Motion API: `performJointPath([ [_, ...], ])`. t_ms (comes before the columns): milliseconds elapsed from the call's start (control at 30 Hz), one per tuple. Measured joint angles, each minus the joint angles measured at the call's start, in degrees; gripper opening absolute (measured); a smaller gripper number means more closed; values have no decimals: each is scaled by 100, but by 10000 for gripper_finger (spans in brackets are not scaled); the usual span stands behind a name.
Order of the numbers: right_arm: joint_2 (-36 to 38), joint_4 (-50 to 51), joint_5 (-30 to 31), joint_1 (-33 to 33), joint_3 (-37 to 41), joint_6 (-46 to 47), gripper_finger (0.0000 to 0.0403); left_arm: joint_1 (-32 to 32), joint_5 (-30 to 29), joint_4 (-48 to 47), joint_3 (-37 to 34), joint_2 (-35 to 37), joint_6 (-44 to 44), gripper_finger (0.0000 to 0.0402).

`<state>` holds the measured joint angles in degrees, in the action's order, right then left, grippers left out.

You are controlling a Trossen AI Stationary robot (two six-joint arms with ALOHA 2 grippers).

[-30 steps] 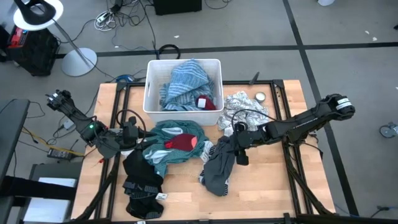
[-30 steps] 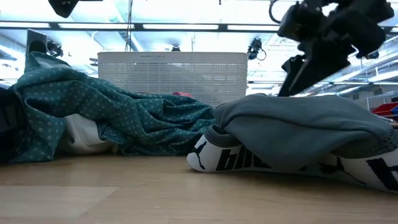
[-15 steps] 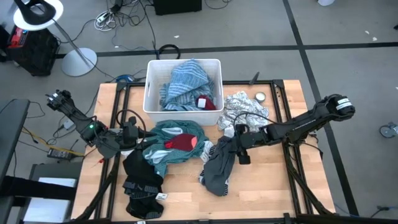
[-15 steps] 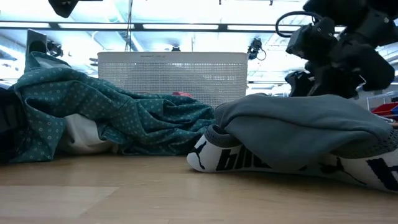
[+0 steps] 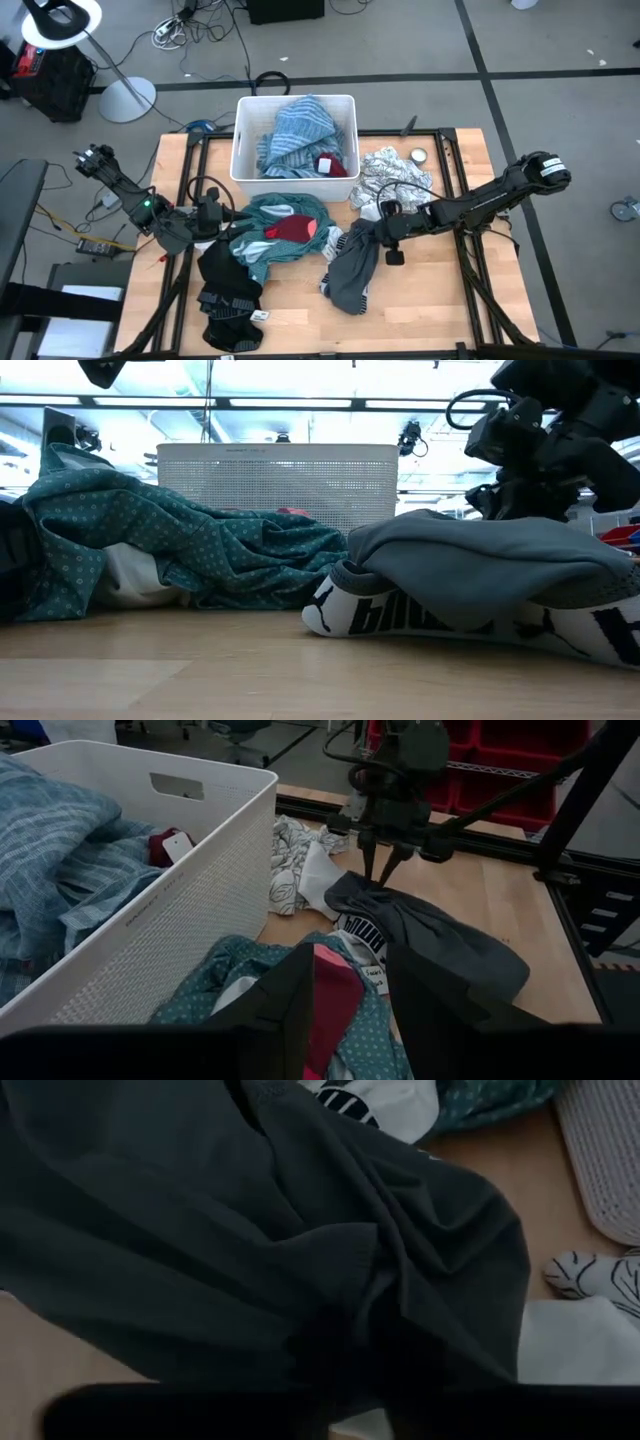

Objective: Sort clothes

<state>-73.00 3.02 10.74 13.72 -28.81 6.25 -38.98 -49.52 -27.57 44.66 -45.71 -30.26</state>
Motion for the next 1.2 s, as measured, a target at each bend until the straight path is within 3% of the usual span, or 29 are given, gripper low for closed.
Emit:
performJointPath([
  [100, -1, 102, -2, 0, -156, 165, 9, 0, 0, -1, 0, 0, 0, 131],
  [433, -1, 1261, 33, 0, -1965, 88, 3, -2, 0, -4, 0, 0, 0, 131],
  [600, -1, 1881, 453, -2, -2963, -376, 2, -1, 0, -12, 0, 0, 0, 131],
  [833, -1, 1952, 651, -171, -4170, -1095, 1, -1, 0, -20, 0, 0, 27, 131],
  [1200, -1, 1551, 740, -1144, -5574, -1850, 1, 0, 0, -18, 0, -2, 164, 131],
])
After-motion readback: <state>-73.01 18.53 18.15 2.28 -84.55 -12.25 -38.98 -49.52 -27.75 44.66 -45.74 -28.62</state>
